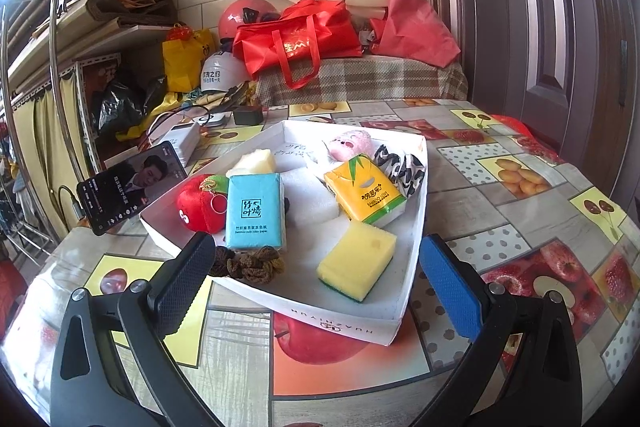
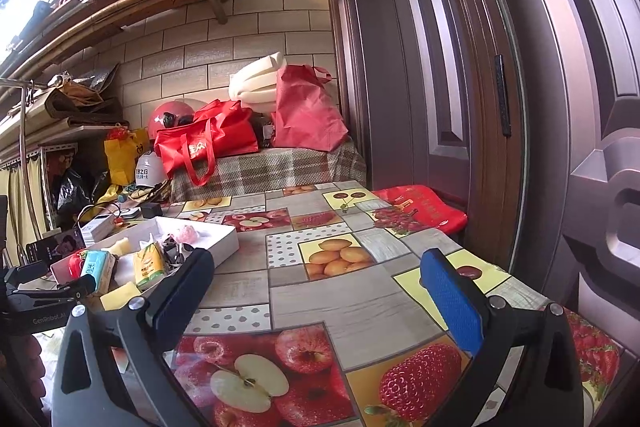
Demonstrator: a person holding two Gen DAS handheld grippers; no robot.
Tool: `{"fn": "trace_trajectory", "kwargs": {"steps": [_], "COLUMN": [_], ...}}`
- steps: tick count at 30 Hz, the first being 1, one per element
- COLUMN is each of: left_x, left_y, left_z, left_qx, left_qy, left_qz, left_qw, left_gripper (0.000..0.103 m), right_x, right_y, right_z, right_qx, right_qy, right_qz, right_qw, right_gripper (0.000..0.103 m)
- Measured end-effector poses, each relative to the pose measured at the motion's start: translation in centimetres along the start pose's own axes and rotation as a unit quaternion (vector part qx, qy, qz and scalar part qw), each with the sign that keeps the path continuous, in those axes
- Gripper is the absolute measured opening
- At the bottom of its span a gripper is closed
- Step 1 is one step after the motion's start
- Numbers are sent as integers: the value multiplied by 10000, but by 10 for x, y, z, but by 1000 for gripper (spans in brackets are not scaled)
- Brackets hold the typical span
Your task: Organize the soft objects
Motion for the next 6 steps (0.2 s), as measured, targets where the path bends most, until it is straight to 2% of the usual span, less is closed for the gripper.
{"fn": "trace_trajectory", "kwargs": {"steps": [6], "left_x": [1], "left_y": [2], "left_z": [1], "left_qx": [-10], "left_qy": [-13], "left_qz": [18], "left_qw": [10000], "left_gripper": [103], "right_x": [0], "right_y": [1], "right_z": [0], "right_qx": [-7], "right_qy": [1], "right_qz": [3], "right_qw": [10000], "right_gripper": [103]}}
Point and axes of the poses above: each gripper's, at about its wrist camera, not at the fingertips, and x roughly the way its jaws point, y to its right, z to its underside, the point moved 9 cm from there along x, roughly the way its jaws point, and after that the axes turned 3 degrees about -z, right-handed, at the moved point
